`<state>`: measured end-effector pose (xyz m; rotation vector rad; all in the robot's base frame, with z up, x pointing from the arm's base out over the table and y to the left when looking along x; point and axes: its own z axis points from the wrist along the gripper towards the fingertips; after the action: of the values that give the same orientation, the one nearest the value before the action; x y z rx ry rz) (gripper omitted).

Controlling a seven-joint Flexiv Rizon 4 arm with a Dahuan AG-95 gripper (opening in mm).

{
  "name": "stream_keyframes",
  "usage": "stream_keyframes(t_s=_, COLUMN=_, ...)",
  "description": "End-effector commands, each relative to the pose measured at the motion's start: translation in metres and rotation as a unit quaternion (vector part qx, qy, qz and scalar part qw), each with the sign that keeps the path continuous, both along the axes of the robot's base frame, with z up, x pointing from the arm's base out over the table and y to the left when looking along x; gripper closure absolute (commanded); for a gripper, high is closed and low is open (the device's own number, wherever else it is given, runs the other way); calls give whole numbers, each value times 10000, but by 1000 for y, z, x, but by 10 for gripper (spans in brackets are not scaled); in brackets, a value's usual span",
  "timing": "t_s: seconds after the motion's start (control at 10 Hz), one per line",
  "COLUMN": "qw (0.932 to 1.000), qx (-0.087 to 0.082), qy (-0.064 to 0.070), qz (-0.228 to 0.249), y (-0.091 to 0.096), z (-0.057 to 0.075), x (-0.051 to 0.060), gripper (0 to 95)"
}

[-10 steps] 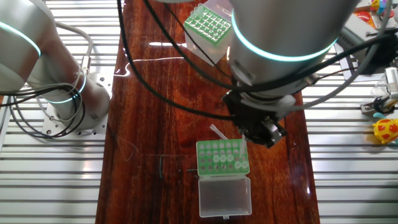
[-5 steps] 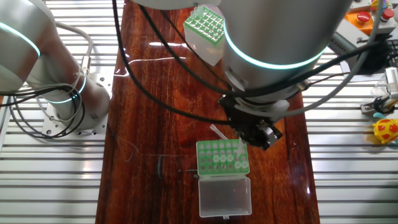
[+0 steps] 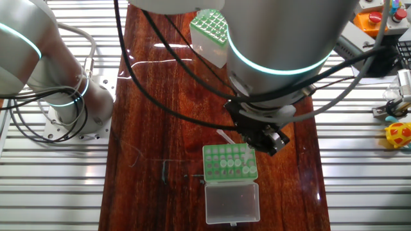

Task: Transfer all large pipette tips from one holder to another

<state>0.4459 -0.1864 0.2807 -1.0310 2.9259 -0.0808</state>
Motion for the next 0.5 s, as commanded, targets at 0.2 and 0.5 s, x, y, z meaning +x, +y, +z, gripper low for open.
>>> stream_keyframes(t_s=0.2, qw=10000, qx=16, qy=-42, qz=19, y=0, z=-8, x=0, gripper=950)
stream_keyframes(t_s=0.5, qw=9999, qx=81, qy=-91, qz=119, y=-1, z=-18, x=0, gripper=950)
